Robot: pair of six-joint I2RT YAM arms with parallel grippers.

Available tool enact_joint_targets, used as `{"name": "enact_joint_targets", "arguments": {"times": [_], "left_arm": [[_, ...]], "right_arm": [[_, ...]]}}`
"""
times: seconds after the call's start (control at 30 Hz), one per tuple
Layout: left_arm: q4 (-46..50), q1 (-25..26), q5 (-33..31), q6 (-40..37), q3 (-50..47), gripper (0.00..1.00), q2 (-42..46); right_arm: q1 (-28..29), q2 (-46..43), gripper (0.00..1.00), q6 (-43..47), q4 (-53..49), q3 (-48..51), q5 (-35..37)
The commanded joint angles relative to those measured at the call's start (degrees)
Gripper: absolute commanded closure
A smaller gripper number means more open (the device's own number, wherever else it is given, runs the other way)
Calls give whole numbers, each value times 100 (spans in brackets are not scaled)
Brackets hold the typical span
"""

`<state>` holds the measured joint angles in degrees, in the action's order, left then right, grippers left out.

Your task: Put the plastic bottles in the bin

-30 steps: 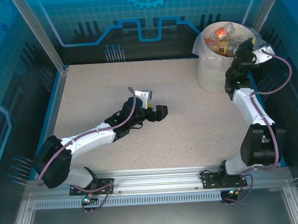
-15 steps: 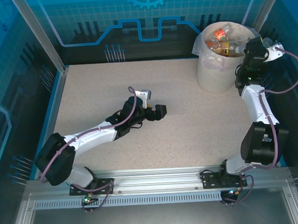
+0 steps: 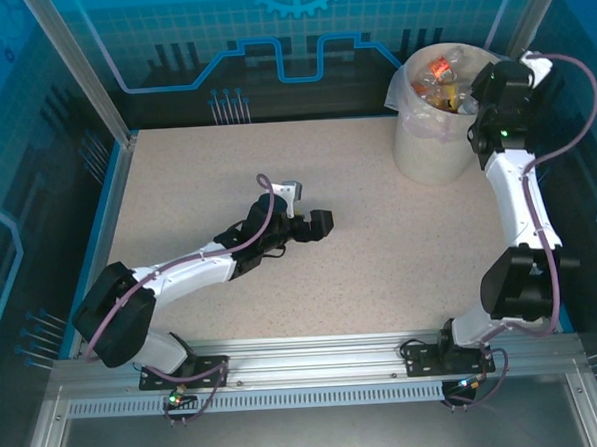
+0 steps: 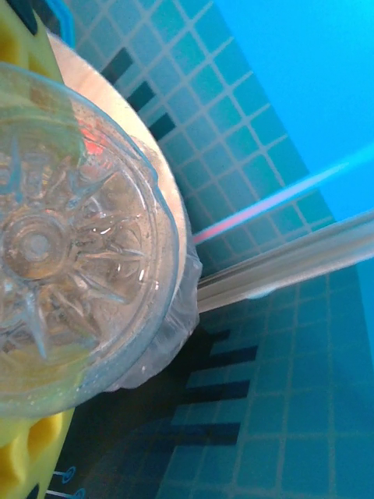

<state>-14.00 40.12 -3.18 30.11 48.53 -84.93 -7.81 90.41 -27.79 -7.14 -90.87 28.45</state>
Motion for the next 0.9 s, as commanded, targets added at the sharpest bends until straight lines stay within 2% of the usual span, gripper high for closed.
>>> {"name": "enact_joint_targets", "arguments": {"times": [0.0,0.2,0.37,0.47,0.67,0.8,0.87], "left_arm": [[-121,-81,102,66,-93,1,-93],[-104,-114,72,83,-149,1,-105],[-97,-184,67,133,-209,1,-122],[-110,-223,75,188,-245,1,-138],[-121,-249,103,223,-250,1,-147],[-121,-254,98,245,-264,1,-116],[-121,-267,98,260,-277,1,-50]], "right_arm": [[254,598,44,890,-663,-480,248],[424,1445,41,1221,-390,-998,915],[254,2004,36,480,-1201,-1779,341],[299,2197,30,342,-1663,-2193,284],[299,1964,13,69,-1917,-2417,388],[248,1665,1,-89,-2056,-2516,211],[196,1513,0,-172,-2189,-2567,75]]}}
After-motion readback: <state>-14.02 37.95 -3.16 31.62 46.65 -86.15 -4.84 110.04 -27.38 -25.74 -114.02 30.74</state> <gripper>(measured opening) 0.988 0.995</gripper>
